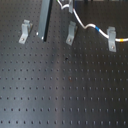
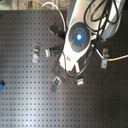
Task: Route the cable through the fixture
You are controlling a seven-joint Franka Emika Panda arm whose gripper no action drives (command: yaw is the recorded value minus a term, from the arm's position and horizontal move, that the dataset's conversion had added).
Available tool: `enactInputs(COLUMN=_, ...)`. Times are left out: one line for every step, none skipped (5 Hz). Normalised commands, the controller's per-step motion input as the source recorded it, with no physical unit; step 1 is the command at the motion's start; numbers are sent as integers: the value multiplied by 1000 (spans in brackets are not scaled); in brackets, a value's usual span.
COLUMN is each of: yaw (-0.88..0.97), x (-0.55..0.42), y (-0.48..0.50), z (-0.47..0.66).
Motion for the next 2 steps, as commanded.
enactInputs(yaw=-323, x=-206, y=-5, z=146)
enactInputs(yaw=-109, x=-103, y=24, z=171)
